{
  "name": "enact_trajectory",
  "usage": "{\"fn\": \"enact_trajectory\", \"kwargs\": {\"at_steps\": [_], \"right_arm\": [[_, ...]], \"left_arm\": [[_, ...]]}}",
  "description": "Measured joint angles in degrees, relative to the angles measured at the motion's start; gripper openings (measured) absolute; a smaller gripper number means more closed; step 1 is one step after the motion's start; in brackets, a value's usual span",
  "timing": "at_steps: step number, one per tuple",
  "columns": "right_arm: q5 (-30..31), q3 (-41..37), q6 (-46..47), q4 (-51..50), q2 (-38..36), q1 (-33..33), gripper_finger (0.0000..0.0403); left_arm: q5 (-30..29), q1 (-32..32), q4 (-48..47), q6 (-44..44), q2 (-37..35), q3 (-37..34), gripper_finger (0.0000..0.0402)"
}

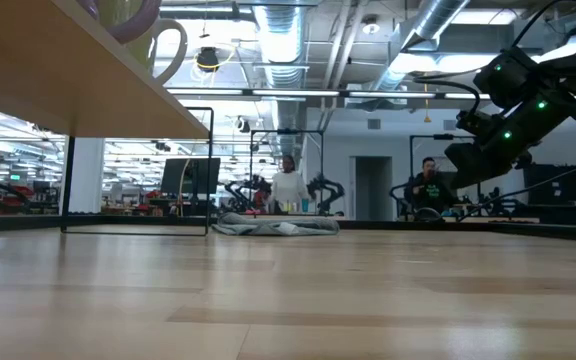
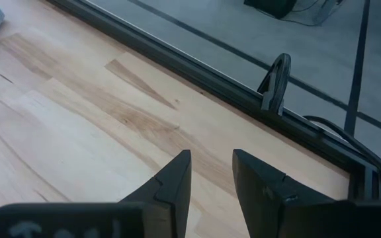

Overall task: Stack small to large cups/mugs on shelf
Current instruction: Put the blue mug on the shelf

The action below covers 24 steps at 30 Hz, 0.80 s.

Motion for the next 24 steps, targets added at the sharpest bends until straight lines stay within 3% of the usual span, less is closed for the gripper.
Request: {"fn": "enact_trajectory", "kwargs": {"at_steps": [24], "right_arm": [[0.0,0.0,0.0,0.0,0.0,0.0,0.0134]], "left_arm": [[0.0,0.0,0.0,-4.1,-0.3,-1.7,0.0036]]}}
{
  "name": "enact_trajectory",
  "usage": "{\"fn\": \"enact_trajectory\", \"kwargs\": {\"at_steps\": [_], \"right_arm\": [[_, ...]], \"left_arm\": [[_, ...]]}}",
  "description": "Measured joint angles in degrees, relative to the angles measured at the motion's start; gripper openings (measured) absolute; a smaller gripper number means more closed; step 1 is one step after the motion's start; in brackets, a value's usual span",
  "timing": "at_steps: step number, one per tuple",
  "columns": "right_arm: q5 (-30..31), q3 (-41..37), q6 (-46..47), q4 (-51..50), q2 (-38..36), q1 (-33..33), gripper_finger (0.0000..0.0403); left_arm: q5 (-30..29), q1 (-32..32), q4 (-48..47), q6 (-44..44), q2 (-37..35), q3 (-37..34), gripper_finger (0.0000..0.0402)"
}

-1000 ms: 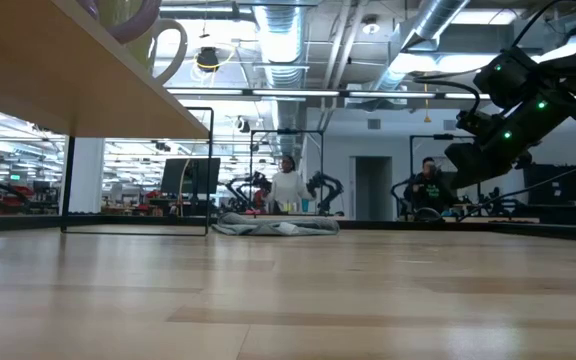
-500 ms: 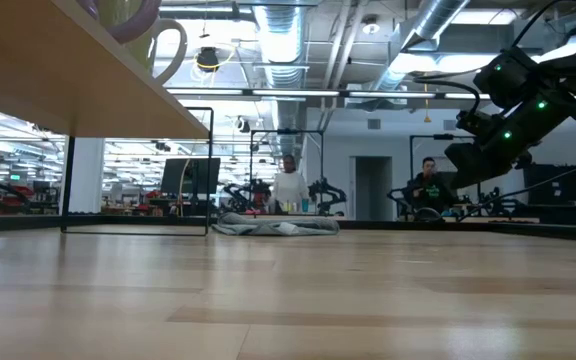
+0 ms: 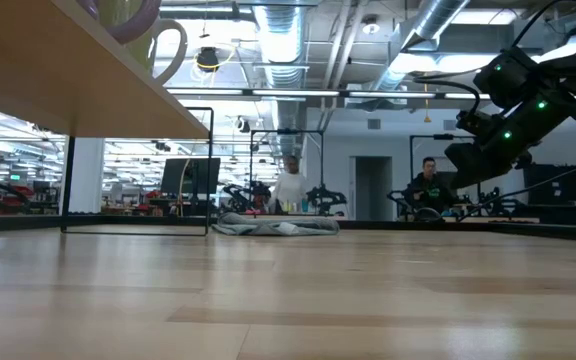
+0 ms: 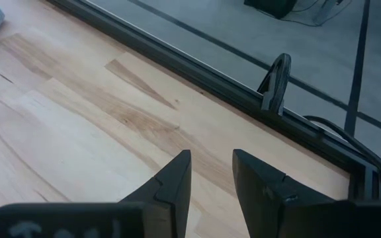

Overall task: Stack small to large cups/mugs on shelf
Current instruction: Put the blue mug on the shelf, then return to Home Position

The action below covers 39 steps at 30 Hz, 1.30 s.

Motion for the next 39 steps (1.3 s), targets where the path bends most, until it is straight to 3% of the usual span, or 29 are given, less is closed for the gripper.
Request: {"fn": "enact_trajectory", "kwargs": {"at_steps": [15,29,39], "right_arm": [[0.0,0.0,0.0,0.0,0.0,0.0,0.0134],[-0.1,0.0,0.0,0.0,0.0,0.0,0.0134],[-0.1,0.0,0.0,0.0,0.0,0.0,0.0134]], "left_arm": [[0.3,0.0,0.0,-0.3,0.0,0.0,0.0040],[1.9,0.0,0.0,-1.5,0.0,0.2,0.0170],[3.0,0.0,0.1,-0.6,-0.6,0.3,0.0189]]}}
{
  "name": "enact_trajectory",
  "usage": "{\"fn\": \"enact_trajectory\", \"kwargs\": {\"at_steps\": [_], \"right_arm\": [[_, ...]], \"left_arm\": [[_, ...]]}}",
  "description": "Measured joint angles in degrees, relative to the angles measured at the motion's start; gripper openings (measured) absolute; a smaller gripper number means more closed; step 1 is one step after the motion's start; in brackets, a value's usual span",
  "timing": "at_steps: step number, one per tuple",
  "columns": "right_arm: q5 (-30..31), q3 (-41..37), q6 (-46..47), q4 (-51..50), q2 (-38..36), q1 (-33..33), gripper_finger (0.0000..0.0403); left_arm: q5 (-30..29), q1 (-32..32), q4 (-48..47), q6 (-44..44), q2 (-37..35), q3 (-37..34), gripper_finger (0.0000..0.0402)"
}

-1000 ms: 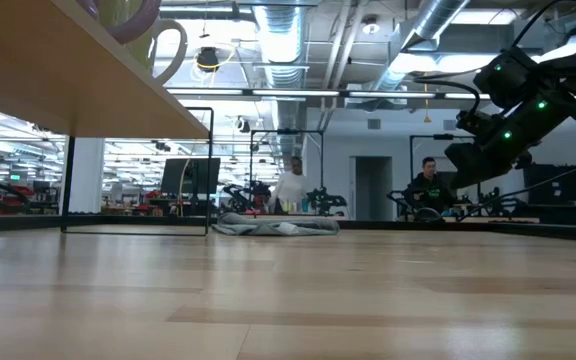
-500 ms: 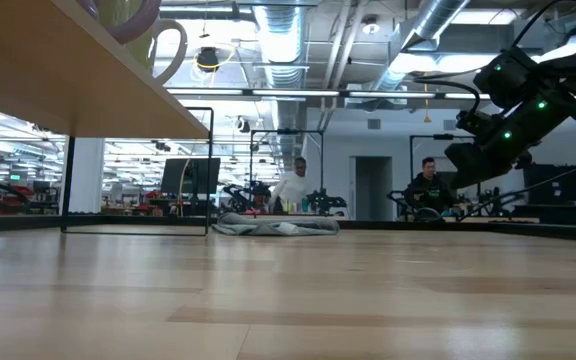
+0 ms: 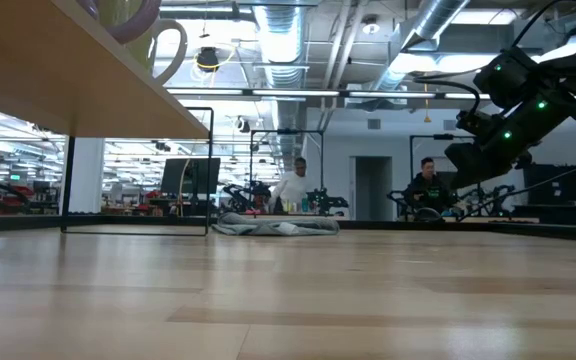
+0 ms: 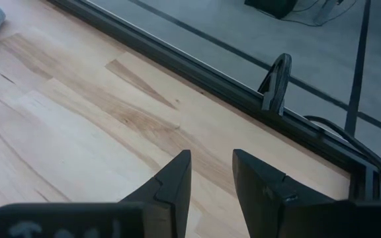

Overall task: Stack small to large cups/mugs on shelf
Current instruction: Return to Home Position

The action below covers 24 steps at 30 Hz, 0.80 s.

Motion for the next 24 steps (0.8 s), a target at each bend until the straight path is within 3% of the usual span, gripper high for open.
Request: {"fn": "enact_trajectory", "kwargs": {"at_steps": [24], "right_arm": [[0.0,0.0,0.0,3.1,0.0,0.0,0.0134]], "left_arm": [[1.2,0.1,0.4,-2.0,-3.7,0.1,0.0189]]}}
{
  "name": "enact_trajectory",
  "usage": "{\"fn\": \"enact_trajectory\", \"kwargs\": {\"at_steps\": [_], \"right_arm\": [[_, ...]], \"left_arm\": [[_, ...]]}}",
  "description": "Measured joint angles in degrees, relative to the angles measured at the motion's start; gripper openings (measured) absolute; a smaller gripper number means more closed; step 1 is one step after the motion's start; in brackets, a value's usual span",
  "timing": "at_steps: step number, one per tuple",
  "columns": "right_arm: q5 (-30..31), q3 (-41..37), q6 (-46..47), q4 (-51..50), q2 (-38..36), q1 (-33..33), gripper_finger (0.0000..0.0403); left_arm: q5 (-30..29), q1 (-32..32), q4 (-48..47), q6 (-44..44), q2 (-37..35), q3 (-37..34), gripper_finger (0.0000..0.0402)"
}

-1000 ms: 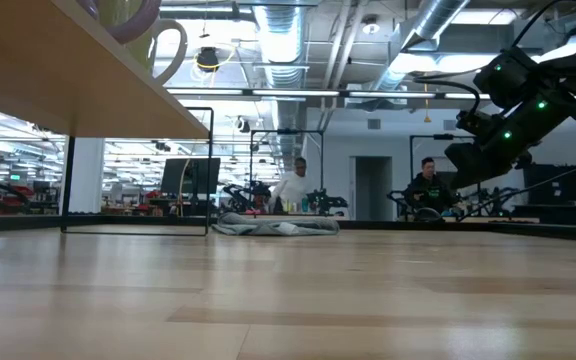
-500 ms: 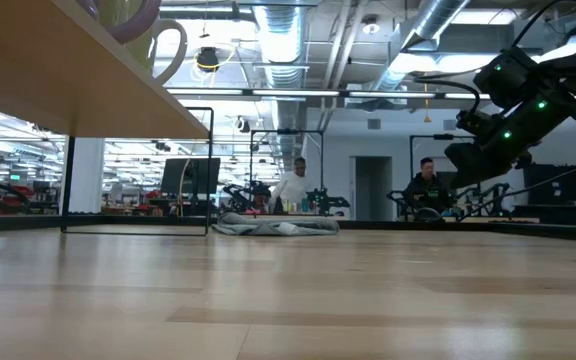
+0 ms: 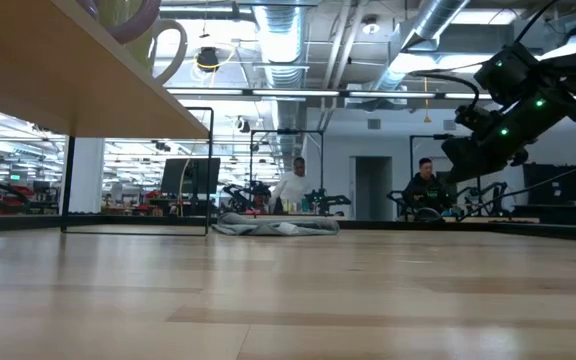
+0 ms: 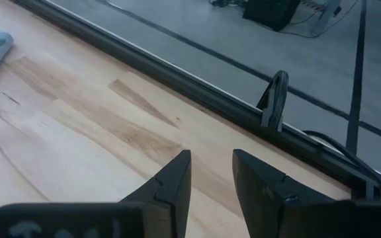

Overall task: Stack small to large cups/mugs on shelf
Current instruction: Return to Home Position

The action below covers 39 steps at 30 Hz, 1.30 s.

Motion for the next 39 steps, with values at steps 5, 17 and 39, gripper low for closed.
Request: {"fn": "enact_trajectory", "kwargs": {"at_steps": [5,17,39], "right_arm": [[0.0,0.0,0.0,0.1,0.0,0.0,0.0134],[0.0,0.0,0.0,0.1,0.0,0.0,0.0134],[-9.2,9.6,-1.8,11.0,-3.2,-0.8,0.0134]], "left_arm": [[0.3,0.0,0.0,-0.7,-0.9,0.0,0.0189],[-2.9,0.1,0.1,-5.1,-6.5,0.0,0.0189],[-67.5,6.5,-0.4,5.2,-32.4,-9.3,0.0189]]}}
